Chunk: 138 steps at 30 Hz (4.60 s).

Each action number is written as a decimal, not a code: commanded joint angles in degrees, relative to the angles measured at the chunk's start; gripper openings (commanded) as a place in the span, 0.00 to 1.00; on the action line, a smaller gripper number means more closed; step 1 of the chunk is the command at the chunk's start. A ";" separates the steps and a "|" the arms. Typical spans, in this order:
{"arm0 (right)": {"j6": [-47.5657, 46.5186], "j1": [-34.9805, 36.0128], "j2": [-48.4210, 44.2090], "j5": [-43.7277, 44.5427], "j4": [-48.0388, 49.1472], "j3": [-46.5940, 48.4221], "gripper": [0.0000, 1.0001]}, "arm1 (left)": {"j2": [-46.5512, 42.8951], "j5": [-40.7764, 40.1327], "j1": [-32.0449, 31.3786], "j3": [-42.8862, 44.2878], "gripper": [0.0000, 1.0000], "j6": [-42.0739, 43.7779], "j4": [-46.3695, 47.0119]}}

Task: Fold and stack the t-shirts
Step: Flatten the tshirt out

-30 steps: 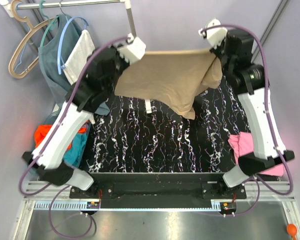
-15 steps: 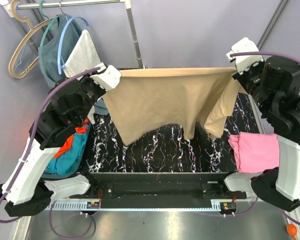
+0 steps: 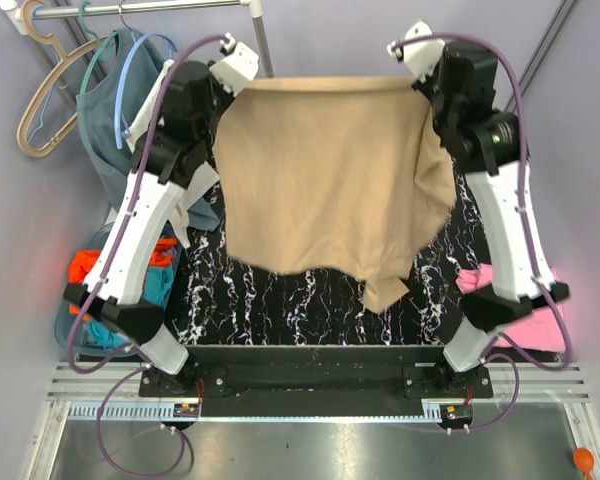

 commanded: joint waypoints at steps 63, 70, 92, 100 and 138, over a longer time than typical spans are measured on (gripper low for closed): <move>2.18 -0.96 -30.78 -15.94 -4.93 -64.59 1.00 | -13.99 25.08 -15.47 -48.61 0.86 6.58 -19.23; 5.52 -6.05 -21.12 -11.89 15.38 -63.10 1.00 | 1.82 26.75 -8.61 -40.88 0.93 1.75 -4.01; 16.25 -15.20 30.22 -21.21 35.62 -32.95 1.00 | 26.27 21.30 -1.66 -24.52 0.94 3.50 2.50; 15.55 -15.29 34.62 -21.39 35.97 -30.75 0.99 | 30.84 18.84 0.36 -19.96 0.94 5.53 2.94; 4.91 -17.66 46.40 -10.76 46.34 -23.02 0.97 | 43.06 9.61 5.11 -11.61 0.91 17.13 7.86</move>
